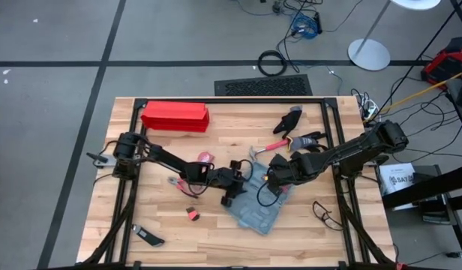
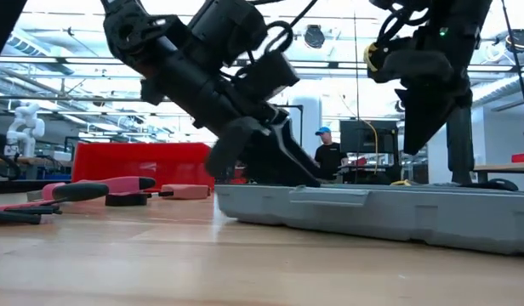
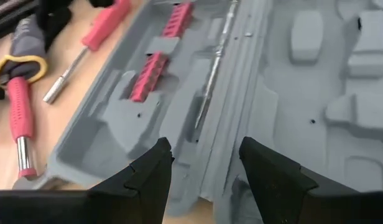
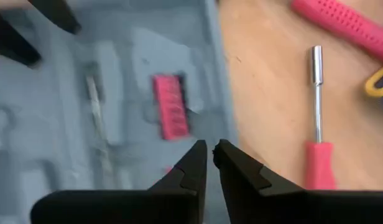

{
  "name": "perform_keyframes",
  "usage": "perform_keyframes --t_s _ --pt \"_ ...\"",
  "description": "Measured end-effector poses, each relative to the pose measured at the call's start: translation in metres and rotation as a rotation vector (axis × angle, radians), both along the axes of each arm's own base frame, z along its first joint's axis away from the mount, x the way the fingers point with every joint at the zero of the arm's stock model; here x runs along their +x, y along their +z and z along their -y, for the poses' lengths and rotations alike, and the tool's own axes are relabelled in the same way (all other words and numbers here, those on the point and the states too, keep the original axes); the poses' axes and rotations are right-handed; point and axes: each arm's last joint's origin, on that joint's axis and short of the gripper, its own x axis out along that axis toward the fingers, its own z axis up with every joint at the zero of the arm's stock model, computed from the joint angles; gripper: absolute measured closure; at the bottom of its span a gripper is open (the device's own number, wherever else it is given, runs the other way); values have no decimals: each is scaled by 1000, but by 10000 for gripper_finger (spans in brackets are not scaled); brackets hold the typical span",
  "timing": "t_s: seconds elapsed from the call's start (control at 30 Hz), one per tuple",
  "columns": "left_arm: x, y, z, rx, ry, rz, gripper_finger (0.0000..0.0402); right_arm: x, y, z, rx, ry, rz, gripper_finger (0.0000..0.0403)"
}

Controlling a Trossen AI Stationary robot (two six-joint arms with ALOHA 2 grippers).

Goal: Prefit tool cases
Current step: Remove the top orange screwdriver bit set from the gray pre-fit tool case

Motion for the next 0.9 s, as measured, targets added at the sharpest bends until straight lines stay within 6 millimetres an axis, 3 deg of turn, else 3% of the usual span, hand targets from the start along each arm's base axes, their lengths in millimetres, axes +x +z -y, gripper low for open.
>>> perform_keyframes --t_s 0.2,0.43,0.6,0.73,0.9 --pt "-7 41 2 -15 -8 79 199 -3 -6 2 -51 73 -39 386" --pt "-8 53 0 -128 66 115 199 -8 -32 3 -66 100 -79 399" --pt "-7 32 -4 -172 129 14 199 -24 -55 6 -45 36 -130 400" --pt "-4 15 -10 -208 189 -29 199 -27 -68 1 35 56 -69 401" --pt "1 18 -18 -228 256 42 199 -21 -66 -15 95 88 22 402"
